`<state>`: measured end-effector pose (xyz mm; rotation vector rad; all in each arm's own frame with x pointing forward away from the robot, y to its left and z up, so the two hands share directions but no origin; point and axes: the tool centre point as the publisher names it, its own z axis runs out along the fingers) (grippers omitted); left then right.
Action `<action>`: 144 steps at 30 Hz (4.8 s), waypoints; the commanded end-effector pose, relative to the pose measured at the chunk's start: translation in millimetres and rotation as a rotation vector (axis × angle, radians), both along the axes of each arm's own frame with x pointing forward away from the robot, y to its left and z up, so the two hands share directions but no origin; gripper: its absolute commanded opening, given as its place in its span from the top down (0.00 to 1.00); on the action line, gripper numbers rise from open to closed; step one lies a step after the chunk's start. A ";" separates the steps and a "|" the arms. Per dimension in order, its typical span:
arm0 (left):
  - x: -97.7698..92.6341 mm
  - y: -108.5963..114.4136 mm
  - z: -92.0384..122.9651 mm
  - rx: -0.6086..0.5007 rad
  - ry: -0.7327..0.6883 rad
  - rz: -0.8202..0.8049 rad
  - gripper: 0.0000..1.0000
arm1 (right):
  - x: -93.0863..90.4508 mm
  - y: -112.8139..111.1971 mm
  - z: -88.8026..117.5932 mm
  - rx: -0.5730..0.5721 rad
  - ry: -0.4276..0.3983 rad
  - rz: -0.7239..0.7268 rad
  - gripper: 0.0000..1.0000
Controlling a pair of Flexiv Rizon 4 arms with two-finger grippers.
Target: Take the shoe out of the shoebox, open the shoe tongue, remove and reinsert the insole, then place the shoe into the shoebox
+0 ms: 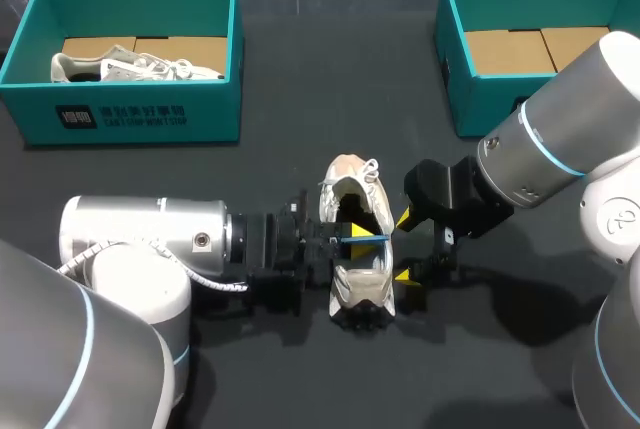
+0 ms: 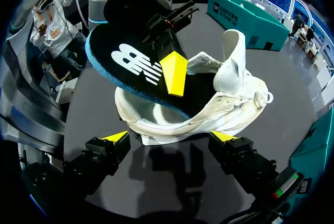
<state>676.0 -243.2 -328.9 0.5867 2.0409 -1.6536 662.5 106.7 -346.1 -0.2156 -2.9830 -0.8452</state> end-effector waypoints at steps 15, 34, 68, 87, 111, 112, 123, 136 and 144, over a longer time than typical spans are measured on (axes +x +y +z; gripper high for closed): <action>19.7 -2.5 -12.9 0.026 0.009 0.053 1.00 | -1.5 0.7 -0.5 -0.002 -0.003 -0.002 0.00; -15.2 4.0 17.6 0.048 -0.016 -0.007 0.76 | -1.5 0.7 -0.5 -0.002 -0.003 -0.002 0.00; 19.8 -1.8 -16.5 0.141 -0.105 0.078 1.00 | -1.5 0.7 -0.5 -0.002 -0.003 -0.002 0.00; -8.5 12.1 11.5 0.083 -0.041 0.011 0.72 | -1.5 0.7 -0.5 -0.002 -0.003 -0.002 0.00; 16.1 -1.5 -15.4 0.175 -0.061 0.055 1.00 | -1.5 0.7 -0.5 -0.002 -0.003 -0.002 0.00; 14.6 -0.3 -14.3 0.181 -0.055 0.056 1.00 | -1.5 0.7 -0.5 -0.002 -0.003 -0.002 0.00; 1.4 13.1 2.6 0.184 0.007 0.034 0.77 | -1.5 0.7 -0.5 -0.002 -0.003 -0.002 0.00; -12.8 12.2 6.5 0.249 0.038 -0.050 0.68 | -1.5 0.7 -0.5 -0.002 -0.003 -0.002 0.00; -16.7 19.2 5.4 0.320 0.033 -0.087 0.66 | -3.3 -14.1 4.6 -0.003 0.005 -0.021 0.00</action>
